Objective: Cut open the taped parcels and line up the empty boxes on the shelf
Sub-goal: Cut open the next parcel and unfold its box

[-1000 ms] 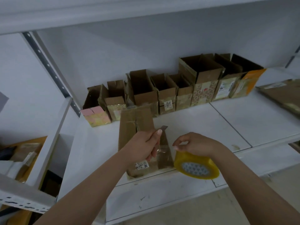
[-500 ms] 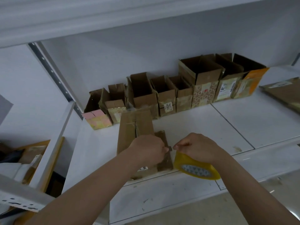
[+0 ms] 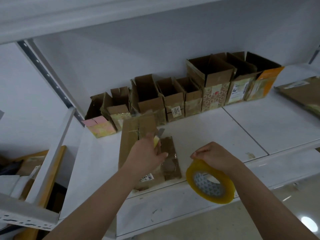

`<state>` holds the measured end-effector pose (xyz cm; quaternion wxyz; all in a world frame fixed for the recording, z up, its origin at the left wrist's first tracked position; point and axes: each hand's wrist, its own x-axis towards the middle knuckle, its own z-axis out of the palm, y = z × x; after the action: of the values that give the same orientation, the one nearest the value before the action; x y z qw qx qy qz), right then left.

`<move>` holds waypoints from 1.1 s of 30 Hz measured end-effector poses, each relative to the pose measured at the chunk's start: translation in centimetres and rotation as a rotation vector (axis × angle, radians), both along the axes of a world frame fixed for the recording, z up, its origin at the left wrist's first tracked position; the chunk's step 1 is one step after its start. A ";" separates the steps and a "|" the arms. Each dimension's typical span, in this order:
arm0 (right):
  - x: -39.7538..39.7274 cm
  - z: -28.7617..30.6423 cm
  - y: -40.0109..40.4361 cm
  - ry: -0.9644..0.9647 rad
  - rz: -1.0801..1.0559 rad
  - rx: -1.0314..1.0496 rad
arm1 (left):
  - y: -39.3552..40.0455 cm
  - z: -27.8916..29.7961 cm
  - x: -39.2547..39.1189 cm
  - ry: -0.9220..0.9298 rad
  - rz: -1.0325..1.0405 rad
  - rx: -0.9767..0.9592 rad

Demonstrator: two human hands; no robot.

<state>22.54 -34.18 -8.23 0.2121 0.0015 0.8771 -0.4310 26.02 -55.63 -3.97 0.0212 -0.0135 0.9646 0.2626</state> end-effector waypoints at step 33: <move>2.3 4.7 -1.5 0.215 -0.089 -0.375 | 3.7 0.5 -0.4 0.145 -0.037 0.380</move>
<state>24.86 -35.65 -3.51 0.0948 -0.0452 0.7983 -0.5931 25.67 -51.88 -3.46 -0.0415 0.0275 0.8967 0.4399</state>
